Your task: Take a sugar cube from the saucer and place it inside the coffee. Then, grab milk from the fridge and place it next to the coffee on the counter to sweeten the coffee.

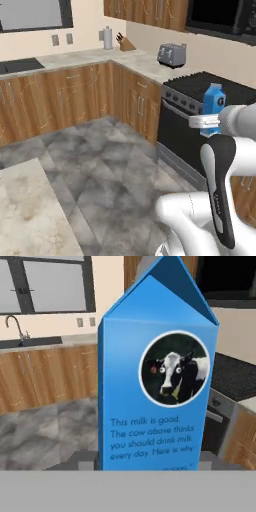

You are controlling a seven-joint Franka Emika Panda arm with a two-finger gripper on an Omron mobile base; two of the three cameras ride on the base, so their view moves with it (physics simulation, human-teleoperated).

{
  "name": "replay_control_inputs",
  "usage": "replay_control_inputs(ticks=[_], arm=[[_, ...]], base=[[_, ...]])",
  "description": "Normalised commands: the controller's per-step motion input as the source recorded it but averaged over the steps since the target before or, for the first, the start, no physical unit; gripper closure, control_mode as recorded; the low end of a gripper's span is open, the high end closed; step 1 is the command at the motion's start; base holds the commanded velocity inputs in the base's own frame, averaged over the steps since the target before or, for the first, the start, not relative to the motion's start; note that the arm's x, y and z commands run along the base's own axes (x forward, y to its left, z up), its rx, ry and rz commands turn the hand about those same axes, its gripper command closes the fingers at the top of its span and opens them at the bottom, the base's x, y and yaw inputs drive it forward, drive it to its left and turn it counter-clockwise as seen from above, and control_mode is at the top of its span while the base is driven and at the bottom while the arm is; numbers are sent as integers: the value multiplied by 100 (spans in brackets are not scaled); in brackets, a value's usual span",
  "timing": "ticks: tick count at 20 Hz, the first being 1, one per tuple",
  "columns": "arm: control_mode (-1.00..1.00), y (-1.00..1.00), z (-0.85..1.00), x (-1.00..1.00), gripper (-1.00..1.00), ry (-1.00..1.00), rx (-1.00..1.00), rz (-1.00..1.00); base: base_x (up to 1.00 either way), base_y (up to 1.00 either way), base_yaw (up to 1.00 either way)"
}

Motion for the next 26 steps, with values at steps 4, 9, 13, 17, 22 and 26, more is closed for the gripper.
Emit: replay_control_inputs(ticks=[4, 9, 13, 17, 22, 26], arm=[[100, 0, 0, 0, 100, 0, 0, 0], [100, 0, 0, 0, 100, 0, 0, 0], [100, 0, 0, 0, 100, 0, 0, 0], [100, 0, 0, 0, 100, 0, 0, 0], [100, 0, 0, 0, 100, 0, 0, 0], [100, 0, 0, 0, 100, 0, 0, 0]], base=[[100, -2, 63], [100, -44, 44], [100, -52, 42], [100, -46, 43], [100, -40, 43], [100, -35, 43]])
